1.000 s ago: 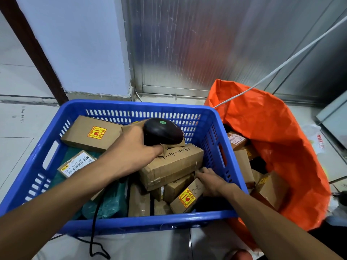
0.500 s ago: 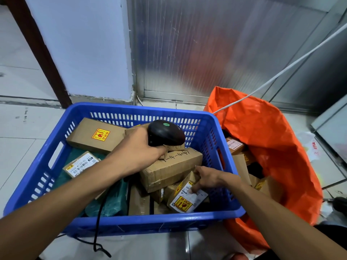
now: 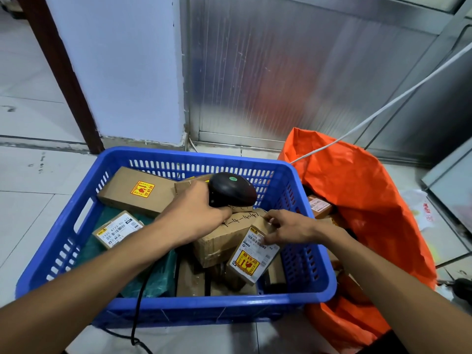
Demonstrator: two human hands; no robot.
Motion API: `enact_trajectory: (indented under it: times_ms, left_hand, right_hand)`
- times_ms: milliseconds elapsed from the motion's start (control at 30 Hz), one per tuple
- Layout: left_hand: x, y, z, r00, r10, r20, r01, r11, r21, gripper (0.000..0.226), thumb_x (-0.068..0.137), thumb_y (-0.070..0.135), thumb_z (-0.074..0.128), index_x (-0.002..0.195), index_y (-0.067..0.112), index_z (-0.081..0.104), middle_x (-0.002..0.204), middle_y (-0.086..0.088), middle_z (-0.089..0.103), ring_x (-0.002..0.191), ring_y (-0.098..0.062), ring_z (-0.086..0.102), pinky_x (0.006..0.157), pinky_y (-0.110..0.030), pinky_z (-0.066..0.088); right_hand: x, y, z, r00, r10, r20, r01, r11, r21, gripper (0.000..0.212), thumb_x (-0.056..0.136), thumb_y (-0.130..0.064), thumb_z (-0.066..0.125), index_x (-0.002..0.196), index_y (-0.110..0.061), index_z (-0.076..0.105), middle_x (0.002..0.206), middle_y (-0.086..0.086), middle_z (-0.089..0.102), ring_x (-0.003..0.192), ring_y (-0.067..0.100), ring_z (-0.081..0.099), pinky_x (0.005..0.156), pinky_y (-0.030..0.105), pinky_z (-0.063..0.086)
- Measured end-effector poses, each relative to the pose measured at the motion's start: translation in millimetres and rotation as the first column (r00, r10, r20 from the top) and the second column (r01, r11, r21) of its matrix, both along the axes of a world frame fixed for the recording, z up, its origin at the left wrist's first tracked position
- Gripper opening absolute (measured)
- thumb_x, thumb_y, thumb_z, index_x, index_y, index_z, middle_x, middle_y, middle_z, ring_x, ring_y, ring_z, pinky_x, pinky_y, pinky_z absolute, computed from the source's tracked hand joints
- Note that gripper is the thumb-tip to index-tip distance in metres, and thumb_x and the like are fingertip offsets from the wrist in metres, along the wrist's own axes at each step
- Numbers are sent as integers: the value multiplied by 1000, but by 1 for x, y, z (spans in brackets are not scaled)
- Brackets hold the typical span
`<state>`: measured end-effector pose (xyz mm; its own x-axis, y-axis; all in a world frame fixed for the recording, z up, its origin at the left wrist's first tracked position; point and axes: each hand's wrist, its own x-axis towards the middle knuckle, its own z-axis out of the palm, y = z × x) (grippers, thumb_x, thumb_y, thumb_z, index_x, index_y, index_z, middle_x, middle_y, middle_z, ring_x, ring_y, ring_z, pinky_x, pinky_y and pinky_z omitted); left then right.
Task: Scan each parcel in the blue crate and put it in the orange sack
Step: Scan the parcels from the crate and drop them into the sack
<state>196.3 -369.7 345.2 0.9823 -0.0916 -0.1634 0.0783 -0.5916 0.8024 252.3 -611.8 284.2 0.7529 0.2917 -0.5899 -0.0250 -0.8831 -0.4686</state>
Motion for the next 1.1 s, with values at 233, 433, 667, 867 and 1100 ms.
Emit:
enact_trajectory:
  times_ms: [233,433,667,867,1100]
  left_hand:
    - [-2,-2,1,1000,3,13,-3,1000,20,17,82,22,71,98,22,67,82,-4,72,76,-20,68,78,-42,59]
    - [-5,-6,1,999,-4,49,0,998,68,20,82,23,71,101,21,66,83,-4,71,81,-17,66,78,-40,58]
    - [-7,-12,-2,995,-37,96,32,998,57,22,79,25,71,101,23,67,87,-2,73,85,-16,68,80,-42,58]
    - [-10,-17,-8,991,-68,112,60,995,78,12,83,17,71,79,26,64,64,6,64,63,-3,61,57,-23,43]
    - [-7,-16,-13,994,-48,97,42,997,63,15,81,23,71,96,24,68,76,0,71,75,-12,68,65,-34,55]
  right_hand:
    - [-11,-3,30,991,26,134,-23,1000,-17,48,89,-33,73,129,-17,52,114,-6,63,103,11,63,89,28,55]
    - [-20,-15,49,977,-133,167,114,986,119,39,92,-24,68,126,-17,52,104,-10,65,91,11,68,70,22,55]
    - [-6,-20,53,946,-309,101,273,923,270,37,90,-17,66,125,-10,56,96,12,76,77,26,76,71,43,63]
    - [4,-14,56,930,-348,117,301,906,297,41,89,-21,68,127,-15,55,98,9,75,75,22,76,68,37,63]
    - [3,-14,59,927,-368,67,330,889,317,37,92,-20,68,125,-15,53,101,8,75,83,23,76,78,45,63]
